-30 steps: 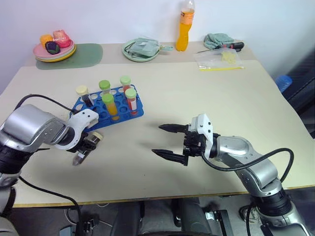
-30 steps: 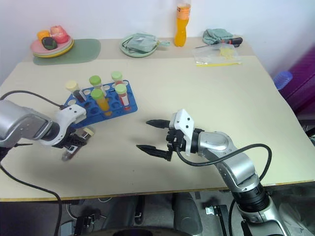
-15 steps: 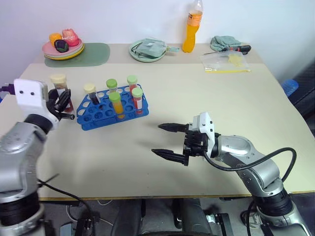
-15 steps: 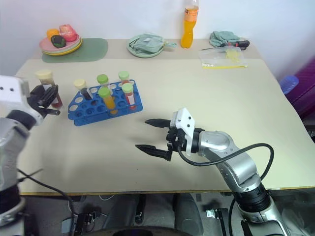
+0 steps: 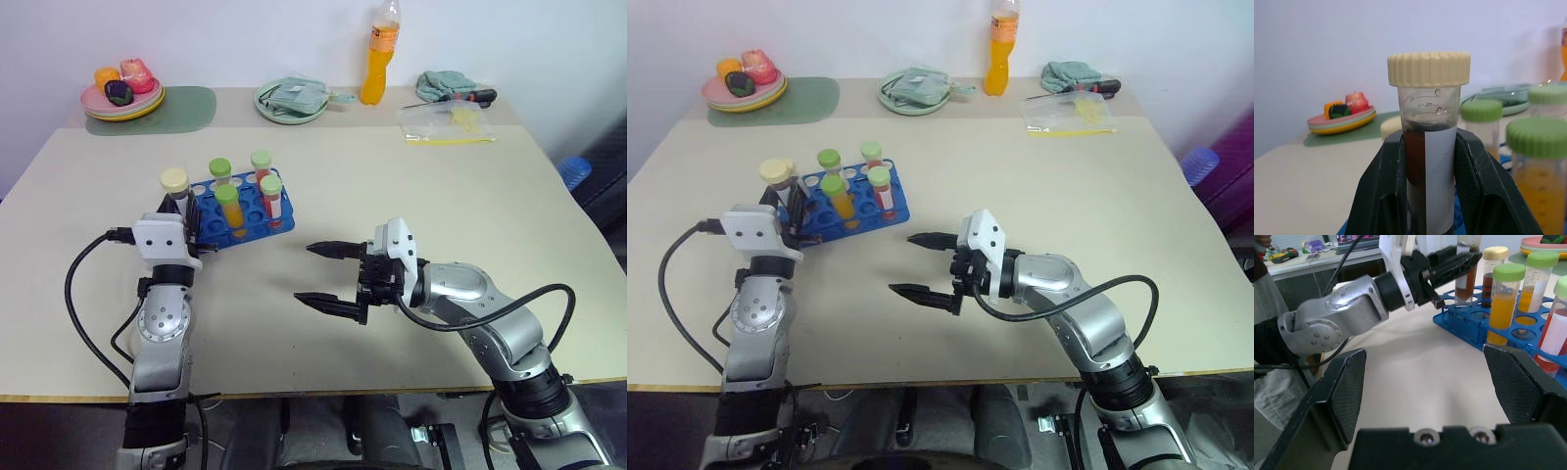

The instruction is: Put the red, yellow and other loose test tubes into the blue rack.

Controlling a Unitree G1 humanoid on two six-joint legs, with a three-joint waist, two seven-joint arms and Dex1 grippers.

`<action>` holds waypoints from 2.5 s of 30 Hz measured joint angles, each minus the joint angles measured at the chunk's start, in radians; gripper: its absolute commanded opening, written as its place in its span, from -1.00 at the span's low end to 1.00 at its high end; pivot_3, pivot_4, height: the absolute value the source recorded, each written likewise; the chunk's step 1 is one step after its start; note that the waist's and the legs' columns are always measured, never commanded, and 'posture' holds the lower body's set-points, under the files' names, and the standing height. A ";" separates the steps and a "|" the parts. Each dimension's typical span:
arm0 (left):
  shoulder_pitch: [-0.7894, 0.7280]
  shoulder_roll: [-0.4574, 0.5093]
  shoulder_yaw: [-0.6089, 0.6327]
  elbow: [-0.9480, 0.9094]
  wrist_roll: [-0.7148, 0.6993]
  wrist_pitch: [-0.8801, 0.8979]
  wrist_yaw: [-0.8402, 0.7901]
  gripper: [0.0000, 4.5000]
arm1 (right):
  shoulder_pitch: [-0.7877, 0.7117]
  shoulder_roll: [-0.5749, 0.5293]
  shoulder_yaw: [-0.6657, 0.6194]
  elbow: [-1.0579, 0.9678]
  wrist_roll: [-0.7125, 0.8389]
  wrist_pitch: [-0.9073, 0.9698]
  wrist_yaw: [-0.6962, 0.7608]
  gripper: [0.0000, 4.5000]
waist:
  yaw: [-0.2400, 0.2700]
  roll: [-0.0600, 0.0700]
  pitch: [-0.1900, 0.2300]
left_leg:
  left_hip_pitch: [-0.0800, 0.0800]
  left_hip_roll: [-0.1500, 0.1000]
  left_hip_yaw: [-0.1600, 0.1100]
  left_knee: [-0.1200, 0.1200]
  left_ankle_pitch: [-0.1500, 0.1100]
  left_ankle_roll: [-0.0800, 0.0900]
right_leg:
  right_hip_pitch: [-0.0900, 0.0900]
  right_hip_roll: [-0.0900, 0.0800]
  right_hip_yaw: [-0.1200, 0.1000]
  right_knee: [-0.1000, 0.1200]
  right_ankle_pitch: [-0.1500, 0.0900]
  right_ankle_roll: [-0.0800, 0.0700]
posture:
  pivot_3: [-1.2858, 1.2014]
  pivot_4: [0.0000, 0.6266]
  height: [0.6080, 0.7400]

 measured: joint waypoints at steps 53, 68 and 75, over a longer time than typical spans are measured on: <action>0.025 -0.047 0.014 0.022 -0.062 0.028 -0.024 -0.04 | 0.016 -0.001 0.000 -0.008 0.003 0.000 -0.021 0.88 | -0.001 0.000 0.000 | 0.001 0.000 -0.001 0.000 0.000 0.000 | 0.001 0.002 0.000 0.000 0.000 0.001 | 0.03 -0.52 1.00; 0.378 0.238 0.210 -0.348 -0.363 0.269 -0.317 0.87 | 0.042 -0.203 -0.245 0.023 0.056 0.030 0.029 0.88 | -0.002 0.001 0.000 | 0.000 0.003 0.000 -0.002 0.000 0.000 | 0.000 0.001 0.000 -0.002 -0.002 -0.004 | 0.03 -0.52 1.00; 0.577 0.430 0.393 -0.366 -0.505 0.384 -0.560 0.87 | 0.168 -0.359 -0.467 0.145 0.063 0.030 0.084 0.88 | 0.002 0.003 0.001 | 0.000 0.003 0.000 -0.002 0.000 0.000 | 0.004 0.001 -0.001 -0.010 -0.003 -0.004 | 0.03 -0.52 1.00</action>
